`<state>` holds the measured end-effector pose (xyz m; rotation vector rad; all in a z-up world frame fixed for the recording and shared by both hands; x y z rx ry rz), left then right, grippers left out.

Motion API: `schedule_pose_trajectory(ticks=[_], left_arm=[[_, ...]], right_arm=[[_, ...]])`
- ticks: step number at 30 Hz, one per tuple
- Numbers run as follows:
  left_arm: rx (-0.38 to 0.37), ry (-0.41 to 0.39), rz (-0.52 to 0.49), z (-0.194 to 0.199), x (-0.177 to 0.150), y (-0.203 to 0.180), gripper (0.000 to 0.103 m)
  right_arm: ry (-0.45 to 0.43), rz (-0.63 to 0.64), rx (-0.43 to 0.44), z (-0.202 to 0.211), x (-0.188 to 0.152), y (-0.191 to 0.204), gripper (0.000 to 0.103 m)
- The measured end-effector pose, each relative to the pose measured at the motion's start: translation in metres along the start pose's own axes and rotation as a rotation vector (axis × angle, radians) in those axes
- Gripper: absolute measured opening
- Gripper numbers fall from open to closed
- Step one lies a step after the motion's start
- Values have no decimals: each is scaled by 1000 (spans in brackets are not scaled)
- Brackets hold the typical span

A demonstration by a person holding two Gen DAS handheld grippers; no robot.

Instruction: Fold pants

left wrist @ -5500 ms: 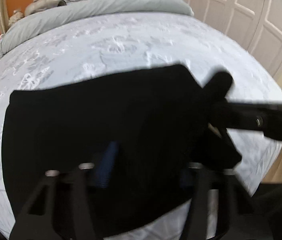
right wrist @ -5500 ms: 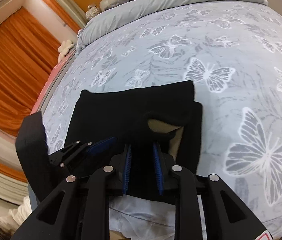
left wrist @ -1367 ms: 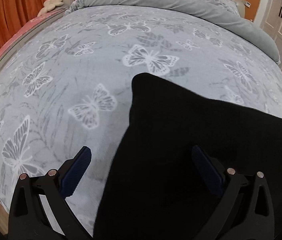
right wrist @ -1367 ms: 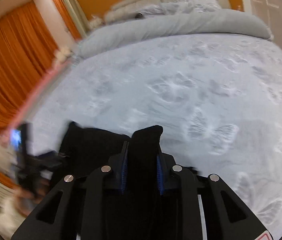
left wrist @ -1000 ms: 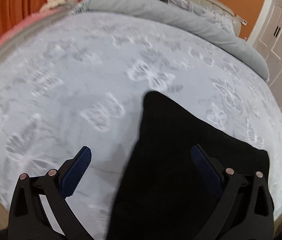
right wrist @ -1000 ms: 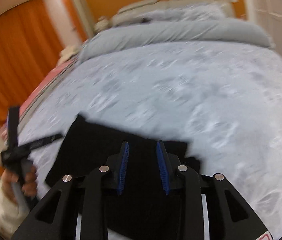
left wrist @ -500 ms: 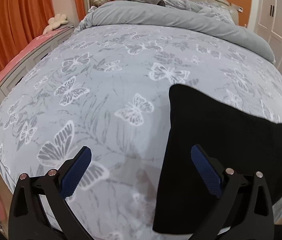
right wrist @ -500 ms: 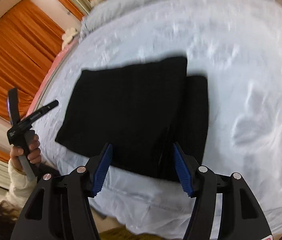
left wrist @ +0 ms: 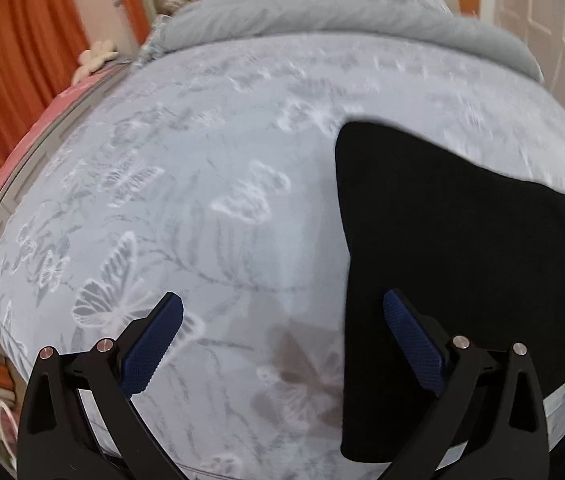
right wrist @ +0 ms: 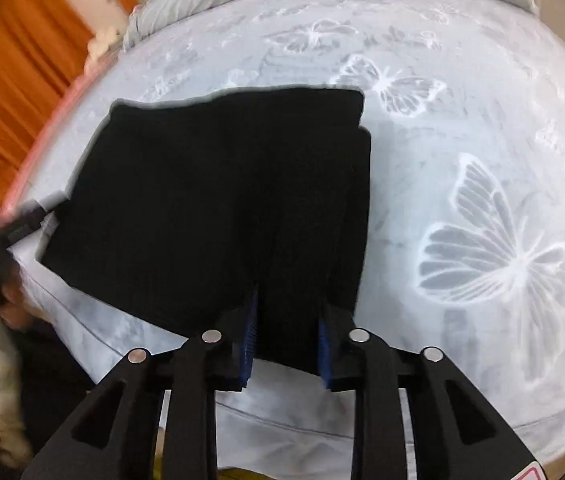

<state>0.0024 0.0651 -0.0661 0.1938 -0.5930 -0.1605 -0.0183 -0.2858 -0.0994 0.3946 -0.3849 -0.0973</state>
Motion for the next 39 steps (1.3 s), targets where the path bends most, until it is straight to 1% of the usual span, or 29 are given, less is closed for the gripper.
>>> schedule_pose_trajectory(ticks=[1,3,4,5,7,9,10,11,12,13,14,15,16,17,18,19,21,23,25,27,29,30,33,34,35,36,37,38,39], left_arm=[[10,4,-7,-1,-1,-2,98],[15,-21,-12,6,-1,-3,98],[13,-45,-7,13,1,-2,98],[6,-64,2,18,3,-2,98],[-37,-94,26,26,8,-5,98],[-117,-101,17,28,13,-15,98],[-131,-88,-2,25,13,-22,98],[-111,-58,-39,18,11,-30,98],[-42,-14,-92,6,6,-39,98],[10,8,-119,-3,1,-41,98],[29,13,-127,-8,-3,-38,98],[26,12,-122,-9,-5,-34,98],[28,10,-111,-8,-7,-26,98],[38,8,-102,-8,-9,-19,98],[48,9,-91,-9,-11,-13,98],[31,19,-72,-12,-14,-6,98],[5,27,-44,-16,-17,1,98],[10,19,-53,-16,-17,1,98],[30,7,-71,-14,-17,-3,98],[39,-1,-84,-12,-18,-6,98],[30,0,-78,-11,-18,-4,98],[25,2,-76,-11,-18,-3,98],[0,9,-57,-9,-18,1,98],[-6,13,-53,-9,-18,2,98],[-9,15,-52,-9,-18,2,98],[-9,17,-51,-9,-18,1,98],[-11,17,-49,-8,-17,1,98],[-13,16,-47,-7,-17,1,98],[-13,15,-46,-5,-17,0,98]], right_arm=[[-33,5,18,11,4,2,26],[-222,-10,21,57,8,3,30],[-272,-19,43,70,11,4,30],[-320,-24,79,82,15,7,30],[-346,3,93,83,22,18,30],[-298,63,34,60,30,38,30],[-261,84,20,47,29,44,30],[-210,101,18,27,27,50,30],[-129,121,-3,3,21,55,30],[-49,153,-52,-24,16,59,30],[-21,195,-104,-40,11,62,29],[-74,249,-149,-38,5,73,31],[-88,288,-163,-34,4,83,31],[-97,310,-137,-29,4,92,31],[-112,298,-74,-22,6,100,31],[-106,277,-11,-20,10,107,31],[-69,268,54,-33,23,127,31],[-32,276,50,-52,36,139,25],[16,239,70,-81,54,147,21],[42,207,5,-110,72,141,14],[26,114,15,-111,85,138,12],[9,88,40,-101,89,143,16],[-62,143,116,-87,95,169,17],[-60,167,116,-95,96,176,18],[-29,187,69,-112,96,179,18],[-3,188,17,-130,99,176,12],[8,169,-12,-142,99,172,12],[-10,137,-2,-143,102,171,12],[-30,113,5,-137,106,175,17]])
Point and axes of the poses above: each gripper's, at about its wrist camera, not at the fingertips, and z roughly against the way its jaws point, y to its left, x to its top, the point moved 1 cm from there along -z, roughly the way its jaws point, and after that the axes turned 9 degrees about -z, right-handed, at the moved point
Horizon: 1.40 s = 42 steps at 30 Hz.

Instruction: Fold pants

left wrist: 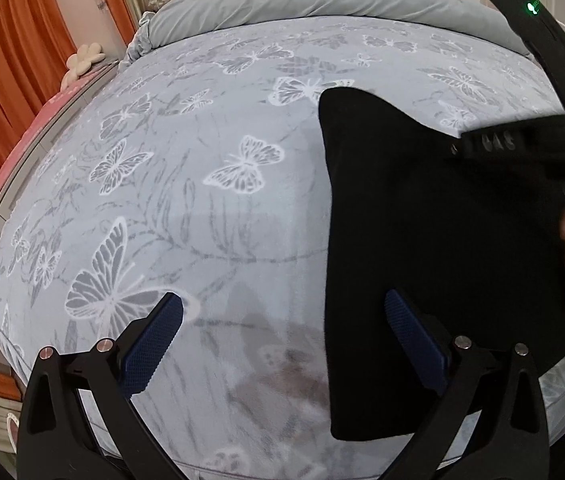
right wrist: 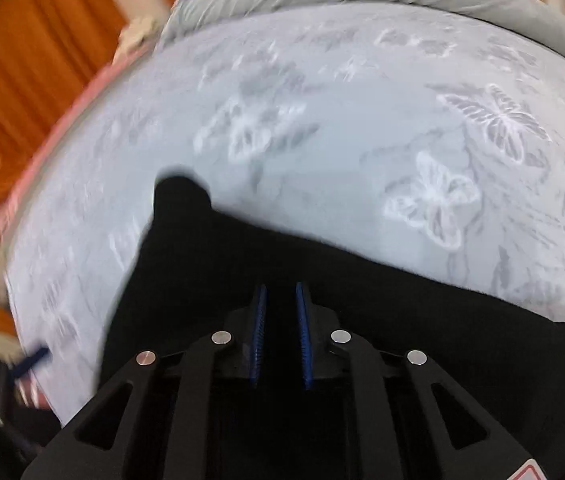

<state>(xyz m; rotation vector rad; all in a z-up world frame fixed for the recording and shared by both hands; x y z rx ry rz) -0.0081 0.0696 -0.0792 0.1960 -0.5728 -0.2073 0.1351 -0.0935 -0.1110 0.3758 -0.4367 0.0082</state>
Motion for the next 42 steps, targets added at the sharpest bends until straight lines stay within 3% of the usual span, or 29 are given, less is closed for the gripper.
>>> schedule_pose_trajectory(ticks=[4,7,8,16,20,25,29,31,32,35,38,41,42], left_arm=[[5,-21,4,11,0,2,98],[-1,-27,17,15,1,4,98],[-1,-26,19,15,1,5,98],[-7,-12,27,13,3,4,98],[-8,-27,37,19,6,10,98],[24,-60,123,30,10,46,98],[37,-44,223,27,7,76,98],[36,-34,242,25,5,79,98],[36,-32,237,25,6,77,98],[55,-45,192,28,6,60,98],[42,-53,156,27,7,45,98],[-19,-29,122,21,7,27,98],[-49,-22,119,19,7,22,98]], right_arm=[[-64,88,108,22,4,40,19],[-38,161,54,-6,0,55,19],[-16,151,37,-23,0,53,19],[-31,91,68,-35,21,51,18],[-57,82,94,-7,19,48,18],[-41,163,89,53,-24,35,19],[103,270,81,45,-91,34,22],[10,380,22,51,-114,42,22],[7,411,-3,58,-117,46,22],[6,291,114,86,-114,29,22],[84,297,50,68,-129,6,24],[50,247,97,92,-121,-10,22],[-9,216,95,108,-116,-19,36]])
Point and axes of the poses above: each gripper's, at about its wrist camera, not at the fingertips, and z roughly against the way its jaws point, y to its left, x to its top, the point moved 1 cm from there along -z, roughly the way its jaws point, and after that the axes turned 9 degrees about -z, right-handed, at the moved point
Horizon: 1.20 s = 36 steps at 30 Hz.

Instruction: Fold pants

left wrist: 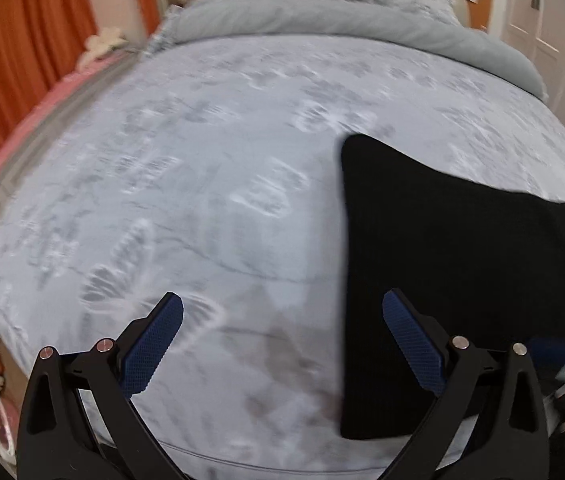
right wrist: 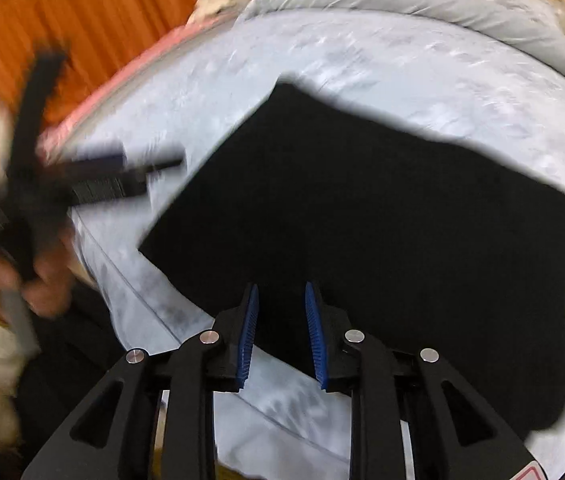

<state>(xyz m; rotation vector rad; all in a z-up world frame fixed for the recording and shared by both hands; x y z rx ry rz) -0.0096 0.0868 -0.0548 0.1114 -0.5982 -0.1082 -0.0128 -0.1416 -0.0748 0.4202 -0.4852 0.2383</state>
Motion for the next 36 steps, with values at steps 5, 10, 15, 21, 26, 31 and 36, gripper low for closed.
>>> schedule_pose_trajectory(ticks=[5,10,15,21,26,31,36], left_arm=[[-177,103,32,-25,-7,-13,98],[-304,182,151,-48,-14,-11,98],[-446,221,276,-60,-15,0,98],[-628,190,335,-64,-12,5,98],[-582,156,159,-63,-10,-28,97],[-633,130,184,-43,-9,-22,25],[-687,125,217,5,-6,0,19]], right_arm=[[-220,-318,-221,64,-5,-95,93],[12,-575,-89,10,-21,-152,93],[3,-558,-65,-6,-17,-146,94],[-3,-640,35,-2,-22,-154,93],[-31,-629,45,0,-28,-156,53],[-88,-586,69,21,-24,-141,34],[-154,-552,152,64,-25,-103,33]])
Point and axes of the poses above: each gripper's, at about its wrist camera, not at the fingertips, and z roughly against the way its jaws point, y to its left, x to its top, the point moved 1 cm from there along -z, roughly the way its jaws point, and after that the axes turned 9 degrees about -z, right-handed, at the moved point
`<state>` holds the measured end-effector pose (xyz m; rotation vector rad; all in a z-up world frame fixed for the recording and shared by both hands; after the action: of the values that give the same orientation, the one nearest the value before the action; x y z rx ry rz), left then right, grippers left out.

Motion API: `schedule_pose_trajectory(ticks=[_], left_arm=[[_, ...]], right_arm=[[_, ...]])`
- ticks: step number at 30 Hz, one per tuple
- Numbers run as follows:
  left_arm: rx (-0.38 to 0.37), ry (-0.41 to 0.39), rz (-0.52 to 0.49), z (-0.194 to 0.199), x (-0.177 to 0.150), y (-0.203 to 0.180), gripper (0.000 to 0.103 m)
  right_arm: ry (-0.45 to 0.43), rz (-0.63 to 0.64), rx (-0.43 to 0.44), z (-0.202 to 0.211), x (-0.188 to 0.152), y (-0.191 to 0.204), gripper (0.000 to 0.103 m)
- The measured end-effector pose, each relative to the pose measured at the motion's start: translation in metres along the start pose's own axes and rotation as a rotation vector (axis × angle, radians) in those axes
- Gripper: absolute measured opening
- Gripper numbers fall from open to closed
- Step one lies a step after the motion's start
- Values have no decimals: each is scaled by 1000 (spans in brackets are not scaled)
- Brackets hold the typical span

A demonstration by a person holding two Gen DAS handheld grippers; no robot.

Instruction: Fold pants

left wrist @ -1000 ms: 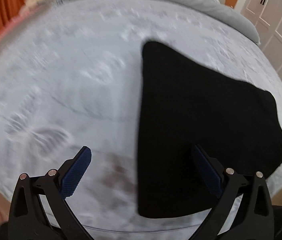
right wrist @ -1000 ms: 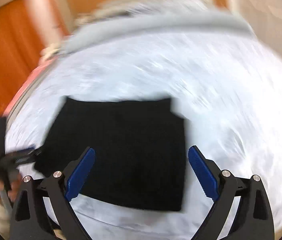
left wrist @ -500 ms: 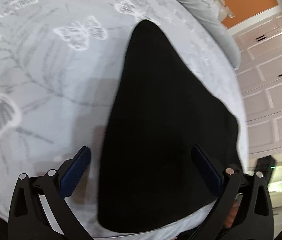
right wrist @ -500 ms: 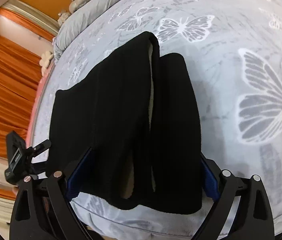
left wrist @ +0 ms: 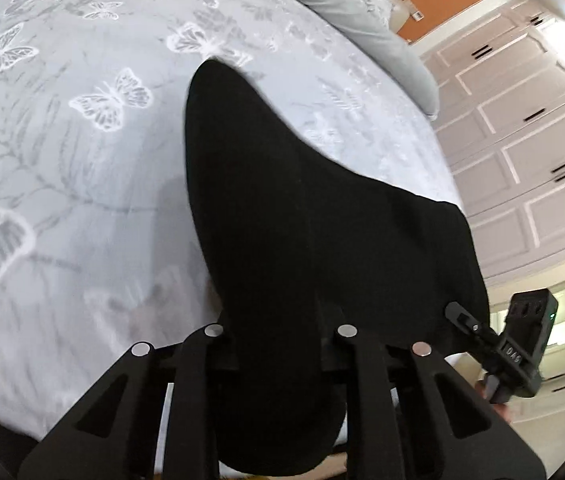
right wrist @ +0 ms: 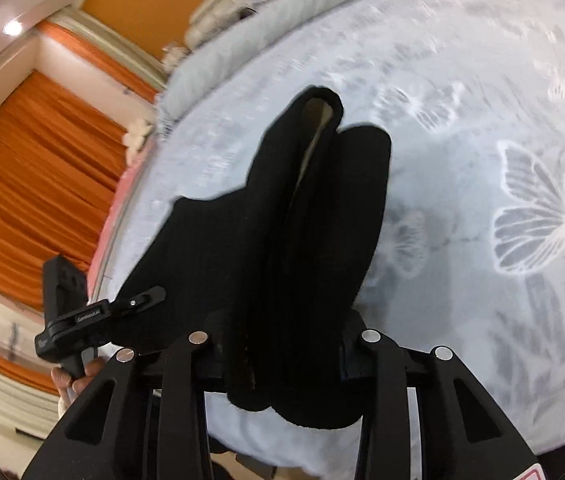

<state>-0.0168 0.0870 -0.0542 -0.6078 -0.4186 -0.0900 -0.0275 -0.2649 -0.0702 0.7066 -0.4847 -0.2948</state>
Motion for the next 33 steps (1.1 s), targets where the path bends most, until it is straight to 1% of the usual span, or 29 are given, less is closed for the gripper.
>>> schedule_pose_trajectory(ticks=[3,5,7,9,11,12,13,14,17,18,20,23,25,26,27,29,30,33], left_arm=[[-11,8,-42,27,1,-17,19],[-34,17,-69,49,6,-32,19],[-36,12,-108,75,8,-48,19],[-25,-24,-162,106,13,-65,19],[-25,-67,-202,128,23,-83,19],[-24,-93,-228,142,27,-92,19],[-19,-136,-268,158,35,-105,19],[-14,-165,-289,163,45,-115,19],[9,-276,-364,194,73,-143,20],[15,-300,-379,198,82,-149,20],[36,-374,-413,210,107,-166,20],[84,-481,-468,229,137,-187,20],[117,-547,-498,236,161,-199,20],[139,-579,-506,237,176,-203,20],[150,-595,-514,238,181,-207,20],[190,-635,-529,234,207,-212,20],[209,-648,-533,226,225,-211,21],[242,-663,-526,201,262,-204,21]], right_arm=[[4,31,44,30,-7,25,33],[-1,51,57,46,-9,37,33],[-20,89,74,70,-9,55,33],[-52,121,93,90,-6,71,33],[-92,155,114,110,1,87,33],[-121,184,129,123,6,99,33],[-143,206,141,138,8,102,34],[-167,225,152,148,14,109,34],[-253,288,184,170,38,137,34],[-285,307,198,177,49,147,34],[-348,346,218,187,73,166,34],[-411,393,237,192,104,188,34],[-452,418,254,192,133,203,34],[-465,425,258,188,143,209,34],[-484,433,264,185,159,214,35],[-507,440,265,178,183,220,35],[-518,435,267,168,199,222,35],[-536,430,259,135,241,215,35]])
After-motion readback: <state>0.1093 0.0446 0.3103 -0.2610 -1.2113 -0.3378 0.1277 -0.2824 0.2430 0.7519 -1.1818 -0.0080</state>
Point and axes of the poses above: each gripper's, at about its wrist camera, not at the fingertips, and z roughly against the way its jaws point, y to its left, x to its top, the point moved 1 cm from there along -z, roughly the way its jaws point, and after that the axes turned 9 degrees about -z, right-handed, at the moved point
